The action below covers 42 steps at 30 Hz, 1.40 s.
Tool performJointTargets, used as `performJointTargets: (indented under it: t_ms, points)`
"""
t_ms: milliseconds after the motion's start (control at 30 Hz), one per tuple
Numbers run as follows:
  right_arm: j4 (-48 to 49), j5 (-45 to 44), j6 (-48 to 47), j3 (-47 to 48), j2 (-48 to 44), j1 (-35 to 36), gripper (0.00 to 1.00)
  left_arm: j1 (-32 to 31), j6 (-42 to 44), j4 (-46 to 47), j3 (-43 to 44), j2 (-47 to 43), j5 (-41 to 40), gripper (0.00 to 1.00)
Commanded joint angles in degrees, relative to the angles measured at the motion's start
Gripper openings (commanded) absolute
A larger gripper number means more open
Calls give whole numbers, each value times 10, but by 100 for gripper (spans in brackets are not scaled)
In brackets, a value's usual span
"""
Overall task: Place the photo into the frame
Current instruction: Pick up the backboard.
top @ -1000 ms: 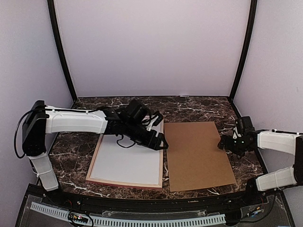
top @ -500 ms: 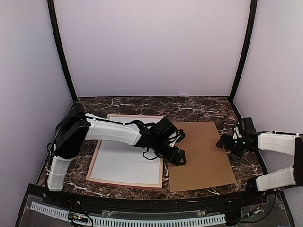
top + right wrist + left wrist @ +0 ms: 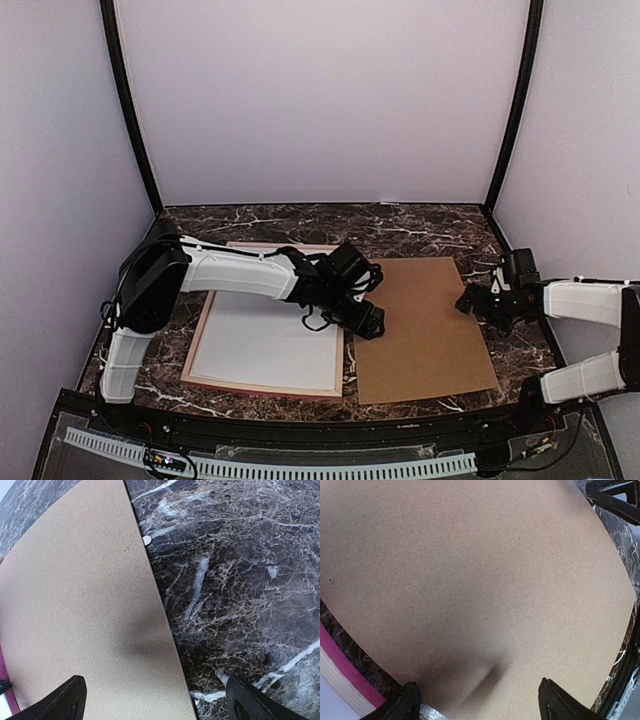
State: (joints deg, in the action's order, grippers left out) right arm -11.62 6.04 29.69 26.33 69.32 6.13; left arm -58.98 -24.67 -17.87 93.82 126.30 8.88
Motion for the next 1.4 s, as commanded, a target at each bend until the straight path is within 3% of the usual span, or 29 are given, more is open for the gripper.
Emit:
performJointTargets:
  t_ms: [0, 367, 533, 967, 1367]
  points:
    - [19, 9, 5, -9, 12, -2, 99, 19, -5, -32, -14, 0, -32, 84]
    - [34, 38, -1, -11, 31, -2, 96, 36, -17, -26, -42, -13, -60, 84]
    - [49, 66, 4, -19, 39, -2, 93, 36, -23, -3, -44, -5, -23, 84]
    - [47, 196, 0, -6, 18, -10, 86, 17, -45, 25, -33, 32, 31, 84]
    - [79, 383, 16, -6, -34, -26, 73, 17, -57, 40, -39, 35, 46, 84]
